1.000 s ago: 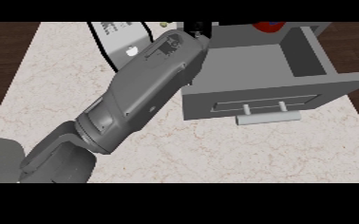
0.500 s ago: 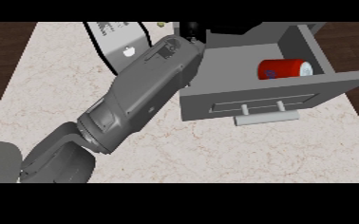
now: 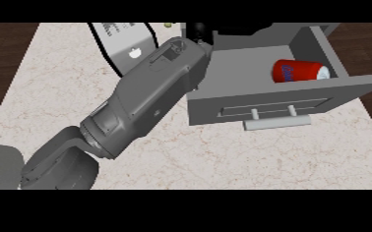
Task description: Pick up the can, place it into the drawer and close the drawer
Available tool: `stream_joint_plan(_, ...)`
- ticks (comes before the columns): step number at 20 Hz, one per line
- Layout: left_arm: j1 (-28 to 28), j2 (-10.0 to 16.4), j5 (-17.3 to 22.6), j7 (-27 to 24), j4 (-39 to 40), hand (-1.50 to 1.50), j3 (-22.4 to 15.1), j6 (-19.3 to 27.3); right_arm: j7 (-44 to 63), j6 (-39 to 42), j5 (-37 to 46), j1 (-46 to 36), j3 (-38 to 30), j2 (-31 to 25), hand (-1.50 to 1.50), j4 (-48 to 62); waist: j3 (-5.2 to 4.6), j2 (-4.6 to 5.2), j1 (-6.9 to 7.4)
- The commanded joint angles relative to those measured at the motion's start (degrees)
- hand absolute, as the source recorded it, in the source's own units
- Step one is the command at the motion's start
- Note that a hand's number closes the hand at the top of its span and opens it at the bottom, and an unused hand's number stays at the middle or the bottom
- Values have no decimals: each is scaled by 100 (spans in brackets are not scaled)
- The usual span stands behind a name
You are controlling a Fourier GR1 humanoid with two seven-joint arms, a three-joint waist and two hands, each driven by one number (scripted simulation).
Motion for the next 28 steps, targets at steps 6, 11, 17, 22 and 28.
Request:
stream_joint_plan(6,134,0,301,-504,-324,-150,-88,49,-617,338,1146,-531,93,-509,-150,-663,-9,-23,115)
stream_joint_plan(11,-298,0,354,-511,-230,-150,-39,229,-1031,375,2545,-957,653,-412,-150,-613,-6,-20,264)
stream_joint_plan(17,-327,0,401,-510,-284,-150,-15,132,-1733,291,4393,-1365,1565,-284,-150,61,-1,-36,436)
stream_joint_plan(22,-230,0,377,-442,-269,-150,106,119,-1232,-164,5781,-2092,2533,-376,-150,172,-15,-74,567)
stream_joint_plan(28,-302,70,205,27,-382,-150,86,280,-1672,-1105,7182,-2779,3351,-168,-150,1503,-11,-106,628)
